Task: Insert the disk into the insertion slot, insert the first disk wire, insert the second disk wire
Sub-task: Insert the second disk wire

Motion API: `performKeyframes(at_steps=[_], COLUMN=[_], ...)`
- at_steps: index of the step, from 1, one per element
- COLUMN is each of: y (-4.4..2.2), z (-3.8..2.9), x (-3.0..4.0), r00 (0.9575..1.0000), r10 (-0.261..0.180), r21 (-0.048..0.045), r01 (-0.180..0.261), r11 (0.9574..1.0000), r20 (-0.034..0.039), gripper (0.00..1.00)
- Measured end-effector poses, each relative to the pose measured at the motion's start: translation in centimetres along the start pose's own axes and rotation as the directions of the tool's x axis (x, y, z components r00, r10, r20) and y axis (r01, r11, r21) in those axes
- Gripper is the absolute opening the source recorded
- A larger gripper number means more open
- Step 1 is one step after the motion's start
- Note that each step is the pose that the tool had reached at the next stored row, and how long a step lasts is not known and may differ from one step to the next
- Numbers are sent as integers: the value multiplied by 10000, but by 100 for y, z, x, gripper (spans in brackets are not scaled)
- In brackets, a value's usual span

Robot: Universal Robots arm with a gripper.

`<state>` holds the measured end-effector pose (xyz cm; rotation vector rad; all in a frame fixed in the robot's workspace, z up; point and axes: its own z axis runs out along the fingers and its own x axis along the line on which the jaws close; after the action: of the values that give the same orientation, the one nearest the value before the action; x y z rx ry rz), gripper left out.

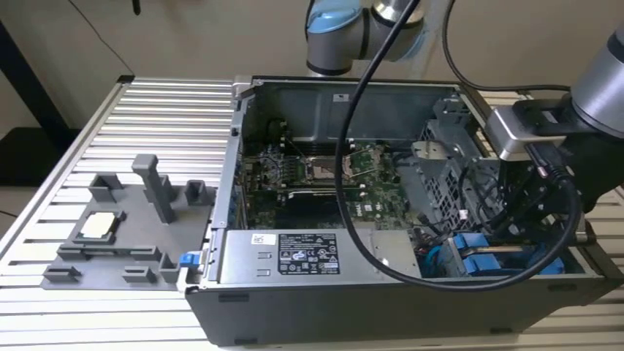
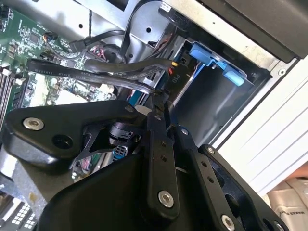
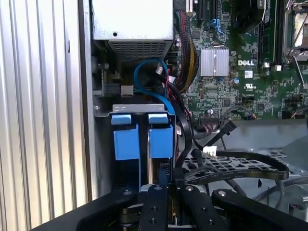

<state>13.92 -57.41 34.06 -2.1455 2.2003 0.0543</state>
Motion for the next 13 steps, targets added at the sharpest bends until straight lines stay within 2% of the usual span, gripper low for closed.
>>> performKeyframes(at_steps=[7,13], y=[-8,-8], z=[48,57], x=[4,4], r00=[10000,10000], r10=[26,26], r21=[1,3], r01=[-26,-26], r11=[10000,10000], r20=[-5,-1], gripper=[16,16])
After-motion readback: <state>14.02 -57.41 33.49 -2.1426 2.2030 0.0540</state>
